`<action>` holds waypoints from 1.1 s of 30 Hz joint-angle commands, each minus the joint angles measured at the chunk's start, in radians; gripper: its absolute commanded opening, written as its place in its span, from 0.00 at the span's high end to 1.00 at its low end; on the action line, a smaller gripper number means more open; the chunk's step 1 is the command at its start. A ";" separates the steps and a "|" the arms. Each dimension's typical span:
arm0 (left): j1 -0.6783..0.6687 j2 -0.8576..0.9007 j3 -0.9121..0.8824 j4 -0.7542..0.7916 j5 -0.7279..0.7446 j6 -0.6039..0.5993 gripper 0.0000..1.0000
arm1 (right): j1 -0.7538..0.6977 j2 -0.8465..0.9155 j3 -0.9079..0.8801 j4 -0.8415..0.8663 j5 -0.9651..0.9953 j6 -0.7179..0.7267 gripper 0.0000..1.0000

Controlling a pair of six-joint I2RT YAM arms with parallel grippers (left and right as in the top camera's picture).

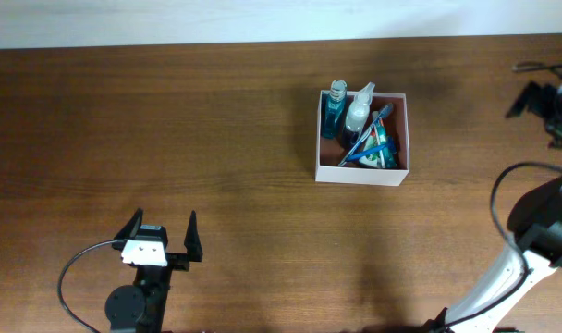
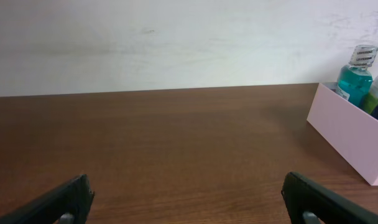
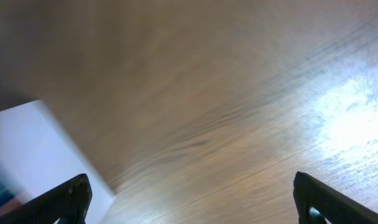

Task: Pack container

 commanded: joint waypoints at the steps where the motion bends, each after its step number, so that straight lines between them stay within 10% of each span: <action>1: 0.006 -0.010 -0.004 -0.002 0.025 0.019 0.01 | 0.094 -0.169 0.002 -0.002 0.002 0.005 0.01; 33: 0.006 -0.010 -0.004 -0.002 0.025 0.019 0.01 | 0.403 -0.972 -0.053 0.137 0.124 0.035 0.01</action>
